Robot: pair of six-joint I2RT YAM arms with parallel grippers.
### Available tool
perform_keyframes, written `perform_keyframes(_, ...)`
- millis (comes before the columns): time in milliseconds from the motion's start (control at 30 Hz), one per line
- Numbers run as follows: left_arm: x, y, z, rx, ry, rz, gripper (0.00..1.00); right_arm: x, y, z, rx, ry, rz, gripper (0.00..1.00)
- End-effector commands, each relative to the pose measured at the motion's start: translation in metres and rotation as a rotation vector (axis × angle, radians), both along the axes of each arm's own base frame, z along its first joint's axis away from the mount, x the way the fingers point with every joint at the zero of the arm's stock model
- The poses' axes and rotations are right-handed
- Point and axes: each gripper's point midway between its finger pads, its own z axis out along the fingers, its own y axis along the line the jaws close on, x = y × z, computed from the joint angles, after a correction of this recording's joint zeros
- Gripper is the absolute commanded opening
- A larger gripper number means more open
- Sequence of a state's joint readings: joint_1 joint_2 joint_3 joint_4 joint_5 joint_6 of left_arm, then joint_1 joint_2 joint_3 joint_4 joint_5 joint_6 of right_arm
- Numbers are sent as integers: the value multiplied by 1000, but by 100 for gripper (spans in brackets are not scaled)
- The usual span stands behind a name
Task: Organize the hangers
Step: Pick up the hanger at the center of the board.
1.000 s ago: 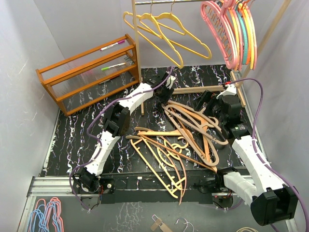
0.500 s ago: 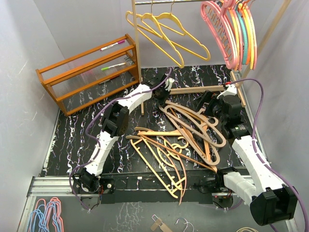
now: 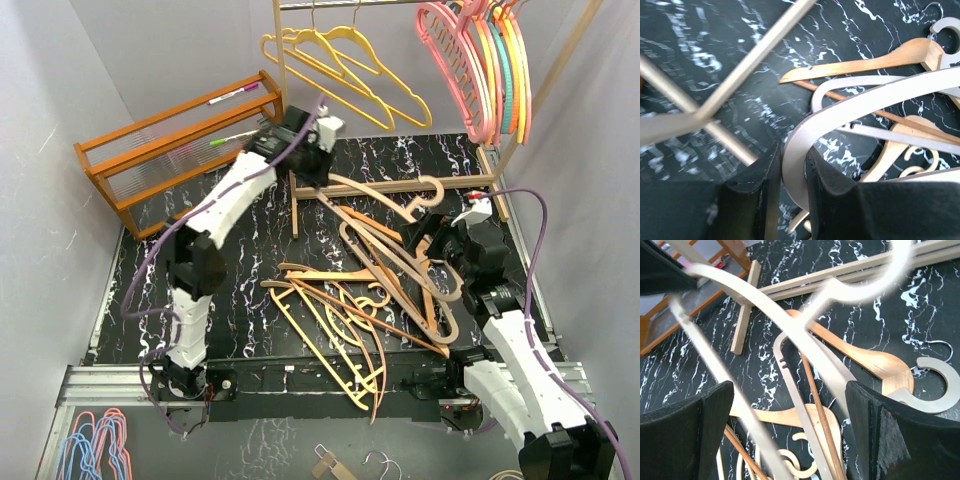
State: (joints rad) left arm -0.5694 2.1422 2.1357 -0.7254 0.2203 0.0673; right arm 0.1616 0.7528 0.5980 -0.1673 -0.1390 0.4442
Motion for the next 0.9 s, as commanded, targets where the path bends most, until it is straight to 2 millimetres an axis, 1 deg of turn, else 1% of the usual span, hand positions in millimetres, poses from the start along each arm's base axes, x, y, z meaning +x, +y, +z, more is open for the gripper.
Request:
perform_keyframes(0,-8,67,60,-31,-58,34,0,-3,6,37,-8,-178,59,99)
perform_keyframes(100,-13,104,68,-26,-59,57,0,-5,7,40,-23,-208,73,99)
perform_keyframes(167,-22,122,71,-20,-58,58,0,-4,5,43,-19,-232,61,99)
perform_keyframes(233,-33,136,72,-6,-64,55,0,-4,7,48,-2,-261,69,99)
perform_keyframes(300,-42,150,73,14,-80,60,0,-4,15,49,24,-273,106,99)
perform_keyframes(400,-49,171,76,27,-94,82,0,-2,26,41,62,-240,165,99)
perform_keyframes(467,-50,183,81,21,-104,103,0,-4,38,36,102,-229,236,99)
perform_keyframes(567,-50,198,91,4,-129,130,0,-11,58,25,172,-201,366,99)
perform_keyframes(667,-49,205,100,-10,-149,146,0,-21,74,12,238,-171,492,99)
perform_keyframes(733,-49,207,106,-16,-159,152,0,-28,81,7,287,-159,554,99)
perform_keyframes(767,-49,208,108,-19,-163,152,0,-31,83,8,309,-167,581,99)
perform_keyframes(800,-49,208,110,-22,-166,152,0,-35,84,0,334,-156,595,99)
perform_keyframes(867,-49,208,114,-29,-170,153,0,-37,86,-8,356,-146,603,99)
